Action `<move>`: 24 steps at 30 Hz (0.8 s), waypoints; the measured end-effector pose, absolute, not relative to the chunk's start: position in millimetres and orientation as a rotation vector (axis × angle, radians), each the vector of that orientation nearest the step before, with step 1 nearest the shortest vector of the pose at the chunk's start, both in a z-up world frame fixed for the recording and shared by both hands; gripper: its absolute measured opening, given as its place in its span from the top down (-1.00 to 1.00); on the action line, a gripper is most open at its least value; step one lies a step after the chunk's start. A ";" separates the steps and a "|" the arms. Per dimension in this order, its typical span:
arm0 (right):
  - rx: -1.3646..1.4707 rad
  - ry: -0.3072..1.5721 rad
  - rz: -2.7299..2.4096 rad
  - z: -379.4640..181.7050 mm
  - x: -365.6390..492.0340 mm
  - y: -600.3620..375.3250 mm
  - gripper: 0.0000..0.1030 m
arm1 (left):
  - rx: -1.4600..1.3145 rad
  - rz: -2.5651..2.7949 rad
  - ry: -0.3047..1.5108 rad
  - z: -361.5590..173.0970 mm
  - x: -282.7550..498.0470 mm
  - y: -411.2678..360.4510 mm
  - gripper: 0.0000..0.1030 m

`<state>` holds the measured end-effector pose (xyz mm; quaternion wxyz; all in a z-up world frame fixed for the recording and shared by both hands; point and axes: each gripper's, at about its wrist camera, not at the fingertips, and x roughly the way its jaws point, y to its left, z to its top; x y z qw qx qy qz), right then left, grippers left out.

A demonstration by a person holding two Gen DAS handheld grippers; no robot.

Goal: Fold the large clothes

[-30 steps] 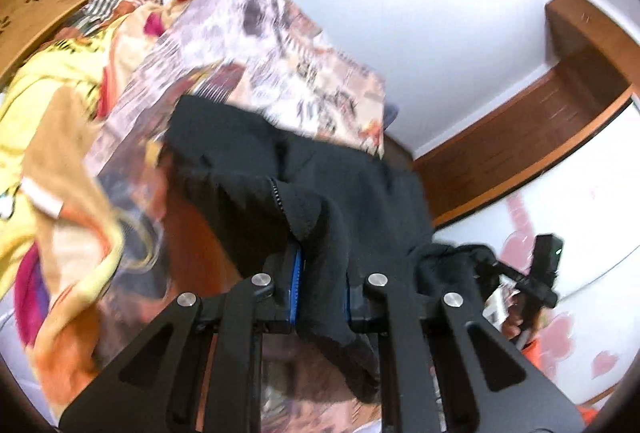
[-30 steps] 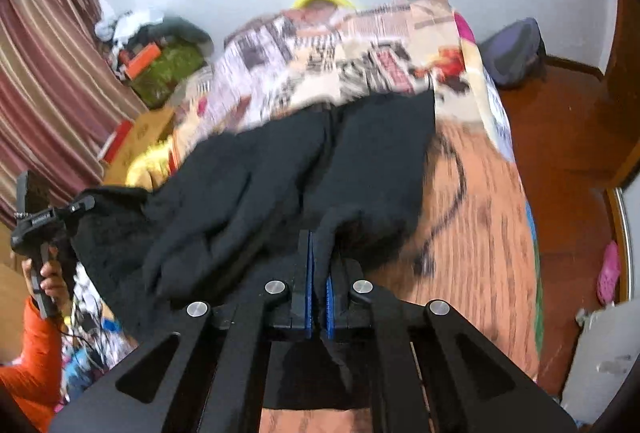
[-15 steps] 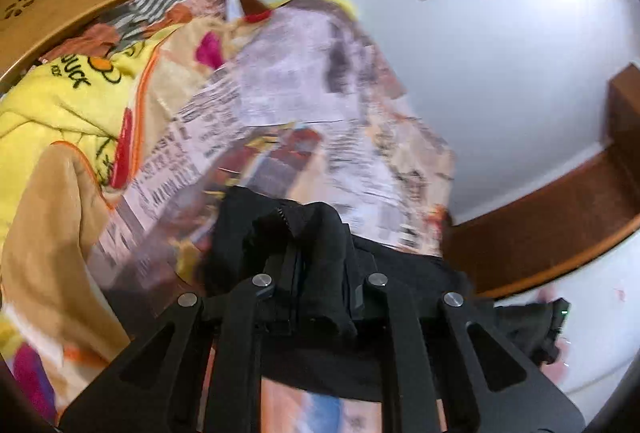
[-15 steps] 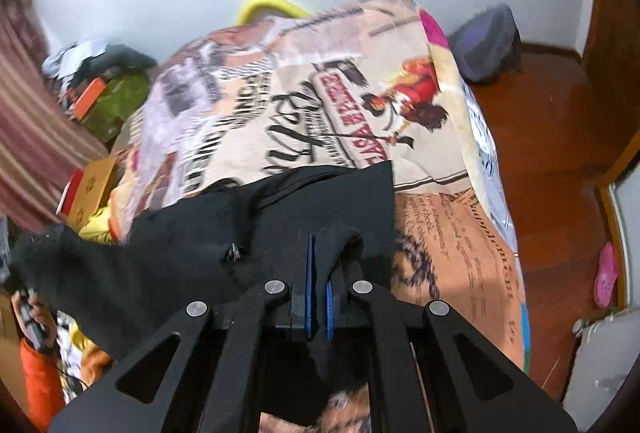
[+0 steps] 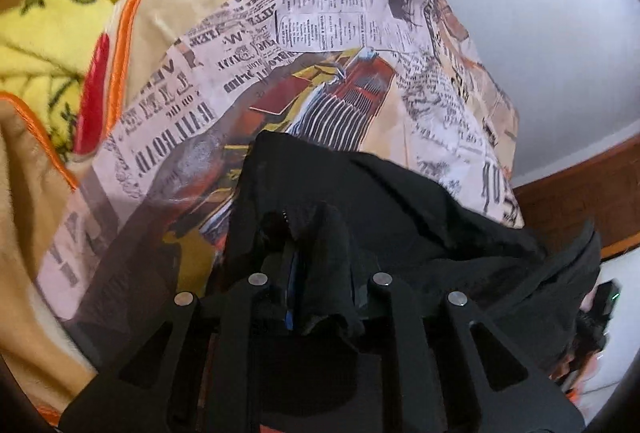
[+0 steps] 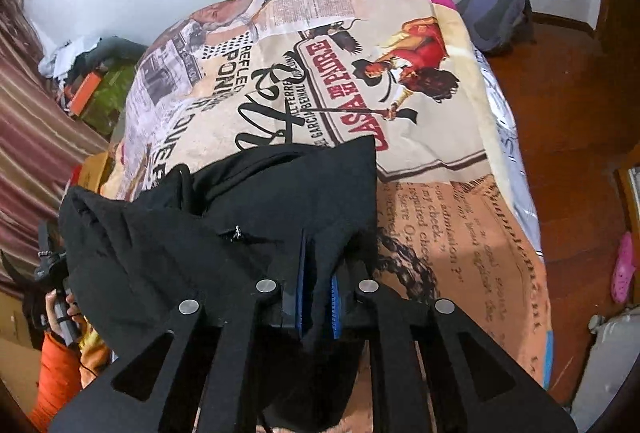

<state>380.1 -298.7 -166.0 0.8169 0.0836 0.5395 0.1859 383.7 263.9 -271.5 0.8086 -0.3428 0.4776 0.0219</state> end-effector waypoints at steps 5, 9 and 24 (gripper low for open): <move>0.083 1.157 0.360 -155.1 370.3 -296.0 0.76 | -0.613 0.125 1.038 -251.0 370.6 263.4 0.05; 0.083 1.103 0.353 -135.5 355.4 -303.8 0.74 | -0.431 0.149 1.001 -224.6 355.6 259.1 -0.20; -0.105 0.817 0.217 -59.1 300.9 -286.6 -0.11 | -0.189 0.060 0.797 -113.4 304.5 190.7 -0.21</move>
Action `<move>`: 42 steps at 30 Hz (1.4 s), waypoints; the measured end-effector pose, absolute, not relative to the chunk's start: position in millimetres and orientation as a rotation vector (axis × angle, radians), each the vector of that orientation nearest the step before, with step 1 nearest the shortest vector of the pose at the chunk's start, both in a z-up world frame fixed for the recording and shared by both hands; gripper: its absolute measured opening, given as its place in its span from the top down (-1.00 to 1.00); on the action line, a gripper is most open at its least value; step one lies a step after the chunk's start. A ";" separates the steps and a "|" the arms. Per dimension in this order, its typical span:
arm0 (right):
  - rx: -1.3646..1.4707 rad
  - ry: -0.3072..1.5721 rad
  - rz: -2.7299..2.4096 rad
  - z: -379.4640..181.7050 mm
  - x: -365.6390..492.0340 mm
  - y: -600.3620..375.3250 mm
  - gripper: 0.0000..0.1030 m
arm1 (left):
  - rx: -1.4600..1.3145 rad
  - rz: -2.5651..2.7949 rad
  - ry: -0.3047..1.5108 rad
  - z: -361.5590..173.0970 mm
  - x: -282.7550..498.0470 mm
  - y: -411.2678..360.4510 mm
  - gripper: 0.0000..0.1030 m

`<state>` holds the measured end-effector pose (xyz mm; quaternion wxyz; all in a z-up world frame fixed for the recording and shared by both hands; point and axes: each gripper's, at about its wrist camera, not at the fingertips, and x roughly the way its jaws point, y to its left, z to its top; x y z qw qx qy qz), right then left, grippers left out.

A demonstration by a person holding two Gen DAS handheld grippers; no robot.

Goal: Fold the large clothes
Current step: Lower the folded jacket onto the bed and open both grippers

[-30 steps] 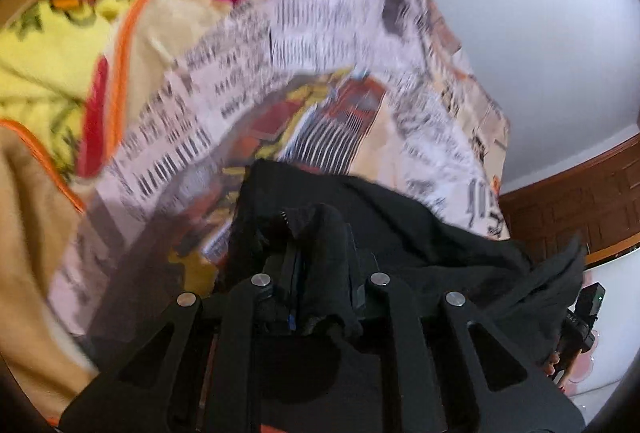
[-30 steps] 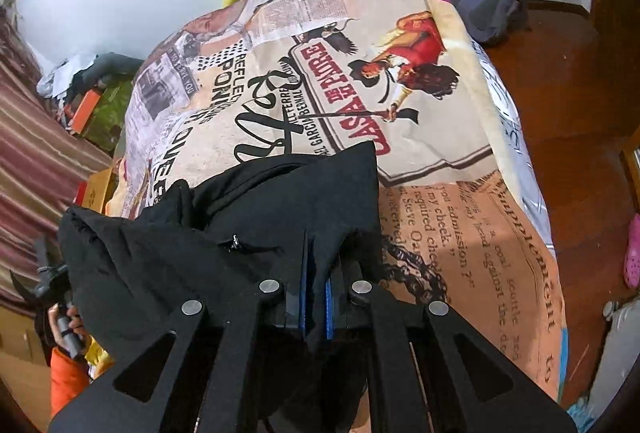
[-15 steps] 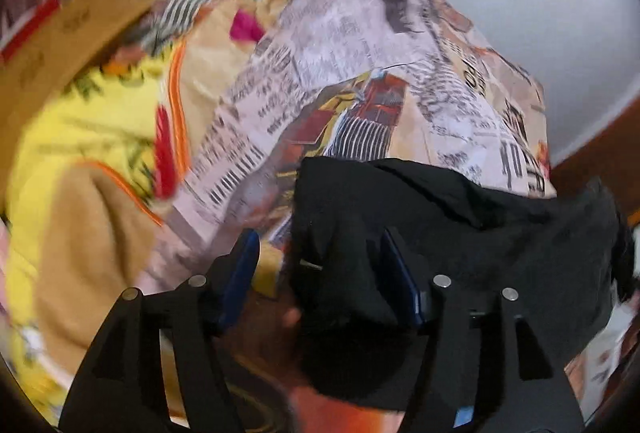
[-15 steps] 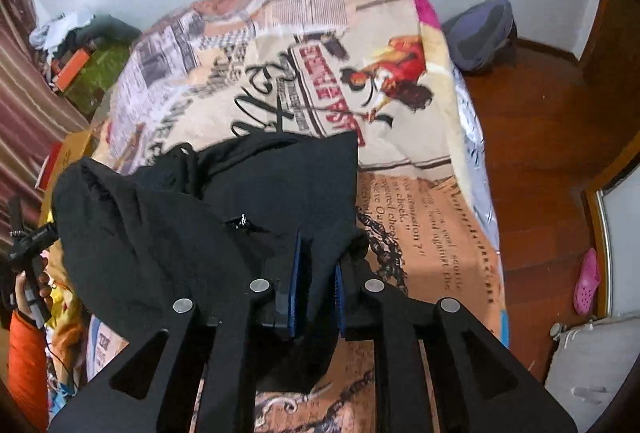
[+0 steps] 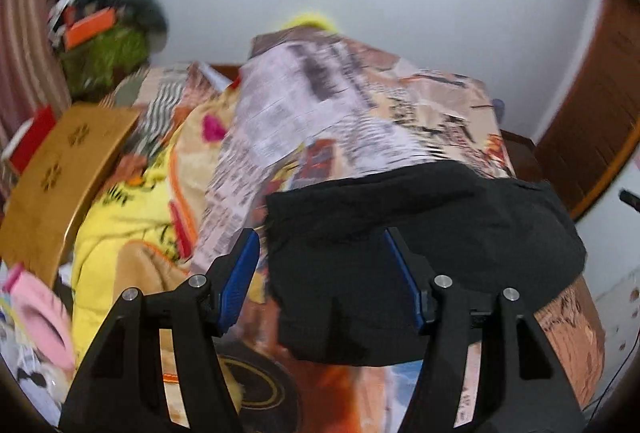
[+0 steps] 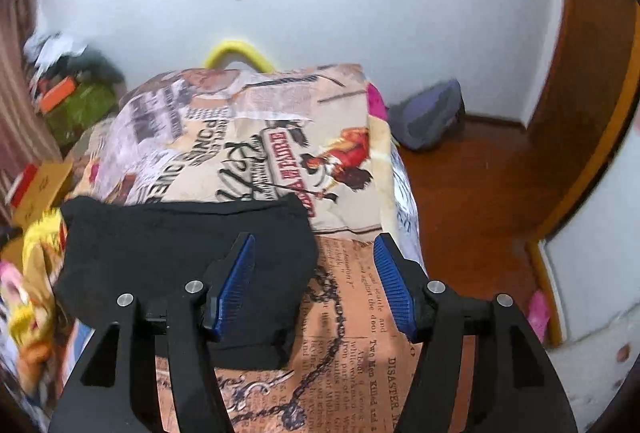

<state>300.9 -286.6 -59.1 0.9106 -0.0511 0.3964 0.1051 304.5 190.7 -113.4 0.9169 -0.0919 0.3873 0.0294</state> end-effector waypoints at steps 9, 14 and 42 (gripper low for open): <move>-0.251 0.765 0.392 -77.5 279.5 -189.4 -0.12 | -0.077 -0.093 0.769 -105.9 318.1 102.8 -0.21; -0.268 0.846 0.454 -109.2 285.0 -156.1 -0.12 | -0.082 -0.136 0.844 -134.6 340.6 80.1 -0.21; -0.281 0.959 0.447 -175.2 292.4 -138.3 -0.57 | -0.169 -0.094 0.947 -220.0 391.9 74.5 -0.34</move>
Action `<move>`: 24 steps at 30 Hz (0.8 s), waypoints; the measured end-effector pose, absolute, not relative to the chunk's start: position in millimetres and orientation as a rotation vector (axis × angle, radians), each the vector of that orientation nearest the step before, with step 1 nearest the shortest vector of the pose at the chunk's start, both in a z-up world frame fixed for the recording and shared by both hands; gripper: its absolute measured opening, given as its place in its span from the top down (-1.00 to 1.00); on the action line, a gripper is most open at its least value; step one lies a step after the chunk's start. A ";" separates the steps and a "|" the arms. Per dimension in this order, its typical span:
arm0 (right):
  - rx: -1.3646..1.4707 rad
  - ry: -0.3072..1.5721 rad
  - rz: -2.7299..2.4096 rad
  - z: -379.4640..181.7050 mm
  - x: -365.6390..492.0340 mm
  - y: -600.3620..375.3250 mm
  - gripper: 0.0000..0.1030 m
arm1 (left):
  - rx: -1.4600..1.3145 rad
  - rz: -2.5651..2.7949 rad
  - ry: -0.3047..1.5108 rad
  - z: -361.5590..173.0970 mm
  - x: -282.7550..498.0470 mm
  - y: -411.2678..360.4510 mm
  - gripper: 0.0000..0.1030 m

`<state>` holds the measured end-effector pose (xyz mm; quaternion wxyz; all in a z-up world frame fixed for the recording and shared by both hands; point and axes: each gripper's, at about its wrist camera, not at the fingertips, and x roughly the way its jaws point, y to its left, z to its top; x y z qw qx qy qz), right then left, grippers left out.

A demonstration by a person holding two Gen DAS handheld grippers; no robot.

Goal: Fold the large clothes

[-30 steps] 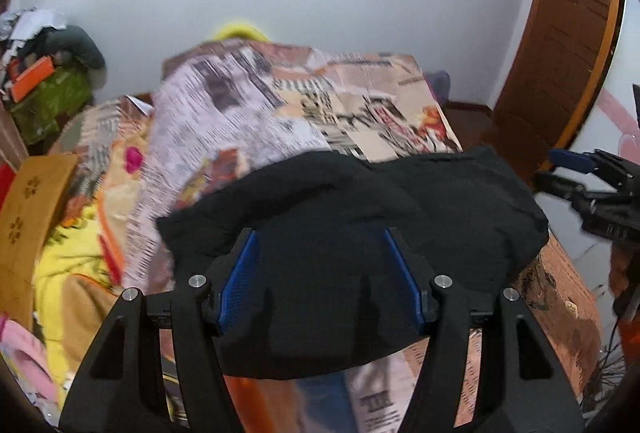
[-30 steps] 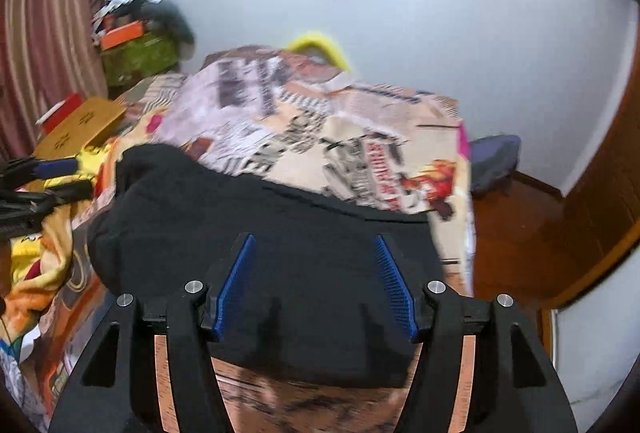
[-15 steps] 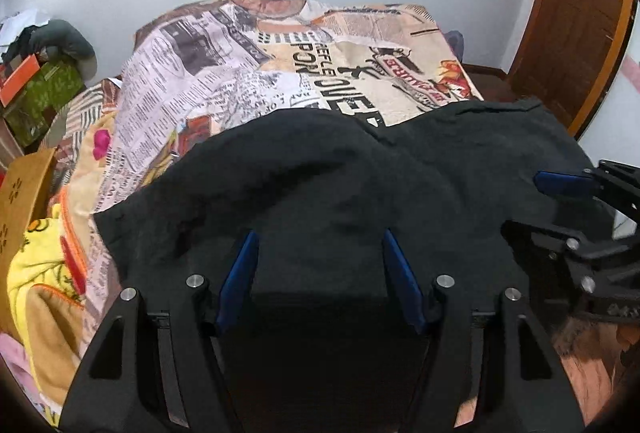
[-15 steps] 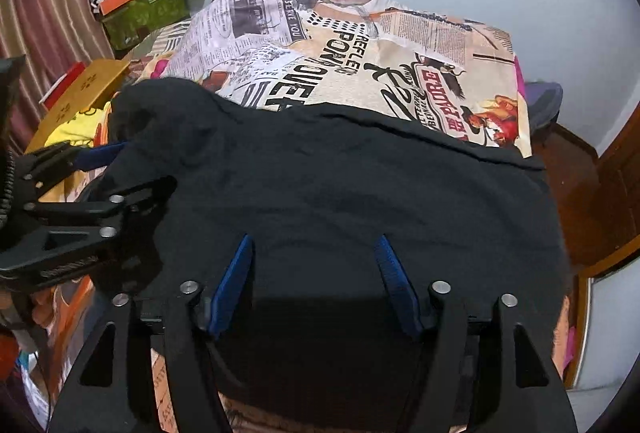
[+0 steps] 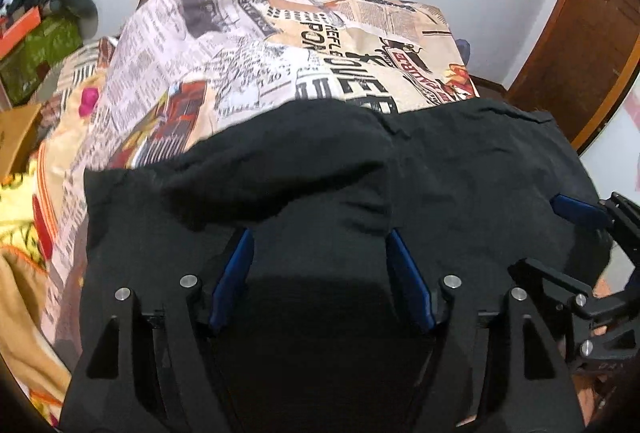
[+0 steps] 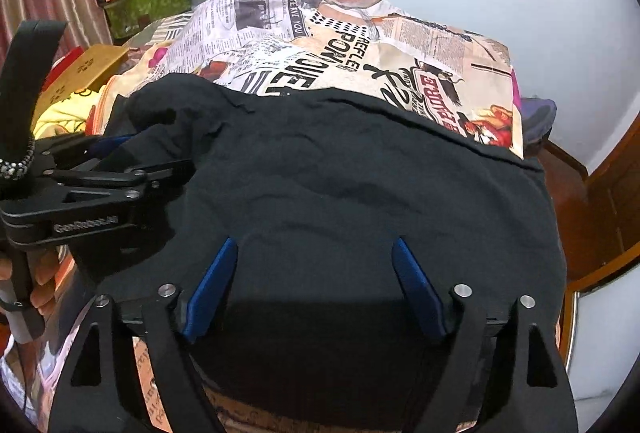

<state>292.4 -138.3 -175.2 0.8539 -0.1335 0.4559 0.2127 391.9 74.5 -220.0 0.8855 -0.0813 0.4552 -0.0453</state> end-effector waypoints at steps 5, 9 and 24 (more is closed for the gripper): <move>-0.247 0.973 0.439 -171.9 285.5 -148.6 -0.60 | -0.152 -0.085 0.937 -215.4 364.7 77.2 -0.34; -0.214 0.992 0.433 -167.9 279.9 -156.3 -0.60 | -0.168 -0.069 0.924 -211.8 340.9 84.8 -0.40; -0.252 0.919 0.382 -138.9 260.3 -156.1 -0.60 | -0.446 0.086 0.922 -211.4 276.9 150.7 -0.39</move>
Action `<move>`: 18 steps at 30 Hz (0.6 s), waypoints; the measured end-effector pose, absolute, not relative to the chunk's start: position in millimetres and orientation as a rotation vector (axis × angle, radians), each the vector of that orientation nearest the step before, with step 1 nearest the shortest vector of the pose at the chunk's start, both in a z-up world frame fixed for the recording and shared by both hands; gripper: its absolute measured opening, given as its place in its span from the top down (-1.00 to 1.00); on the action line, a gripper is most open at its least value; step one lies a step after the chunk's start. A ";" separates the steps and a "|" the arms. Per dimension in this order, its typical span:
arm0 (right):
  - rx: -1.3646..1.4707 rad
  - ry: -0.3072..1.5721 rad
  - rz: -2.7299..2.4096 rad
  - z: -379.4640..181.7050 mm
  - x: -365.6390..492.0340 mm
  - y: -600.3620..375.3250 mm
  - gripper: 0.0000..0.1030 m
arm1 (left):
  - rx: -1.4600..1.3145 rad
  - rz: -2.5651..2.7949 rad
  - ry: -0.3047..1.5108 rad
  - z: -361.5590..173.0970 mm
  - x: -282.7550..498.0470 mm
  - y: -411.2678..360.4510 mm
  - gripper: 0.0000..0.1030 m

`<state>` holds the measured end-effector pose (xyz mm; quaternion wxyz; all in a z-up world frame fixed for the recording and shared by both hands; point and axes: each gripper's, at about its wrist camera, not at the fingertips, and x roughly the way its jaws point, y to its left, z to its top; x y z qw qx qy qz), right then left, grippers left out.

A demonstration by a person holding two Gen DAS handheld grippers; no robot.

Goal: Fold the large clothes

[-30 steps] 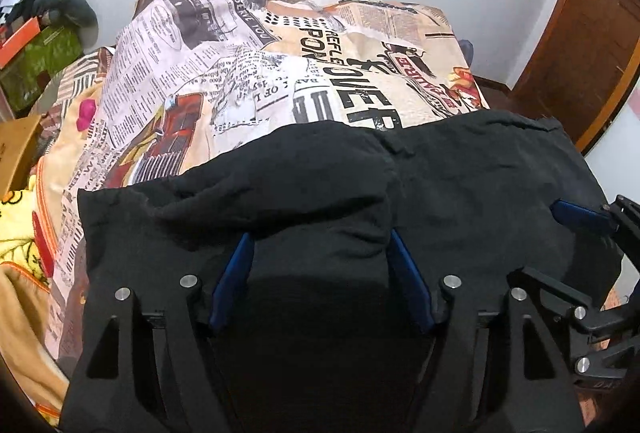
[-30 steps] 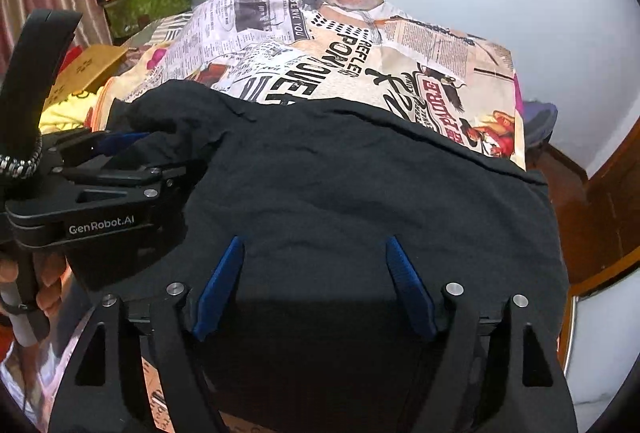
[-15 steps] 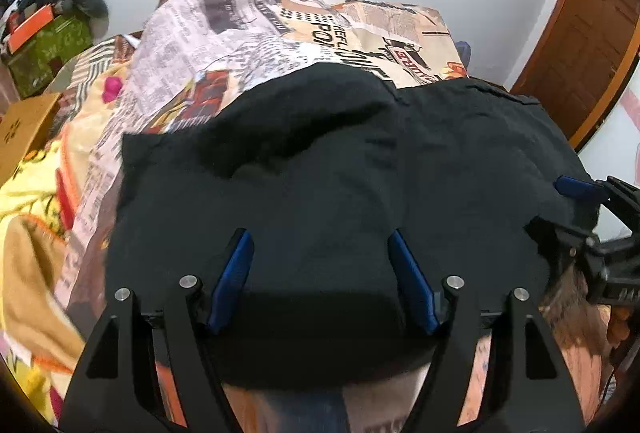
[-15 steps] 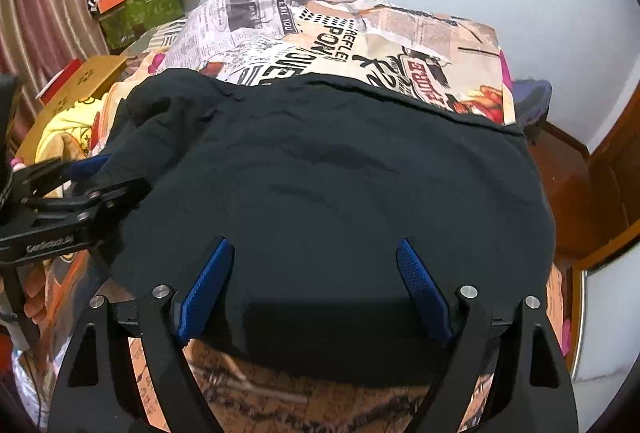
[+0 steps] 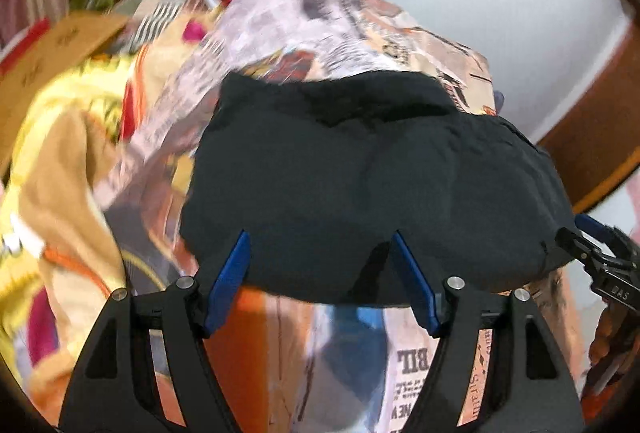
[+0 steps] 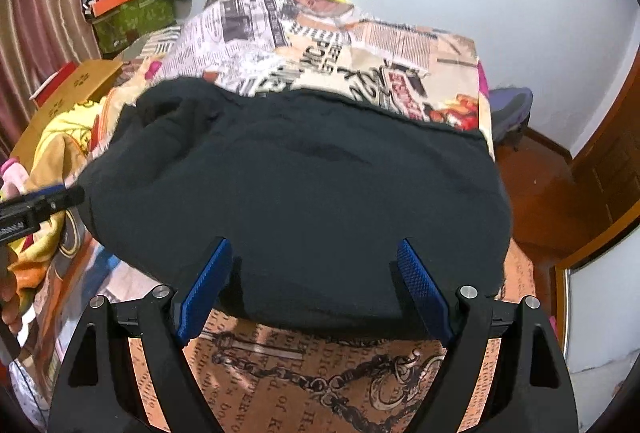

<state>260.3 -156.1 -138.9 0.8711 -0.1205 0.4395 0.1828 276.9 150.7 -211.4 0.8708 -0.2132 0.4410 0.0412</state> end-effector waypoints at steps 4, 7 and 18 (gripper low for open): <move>-0.259 0.893 0.389 -135.9 262.5 -147.6 -0.60 | -0.650 0.079 0.963 -237.1 274.4 173.5 -0.39; -0.280 0.918 0.385 -147.1 267.2 -140.2 -0.60 | -0.870 0.018 0.985 -262.4 274.1 187.1 -0.39; -0.227 0.993 0.419 -170.6 273.3 -139.9 -0.61 | -1.287 -0.023 0.896 -310.4 281.8 217.1 -0.61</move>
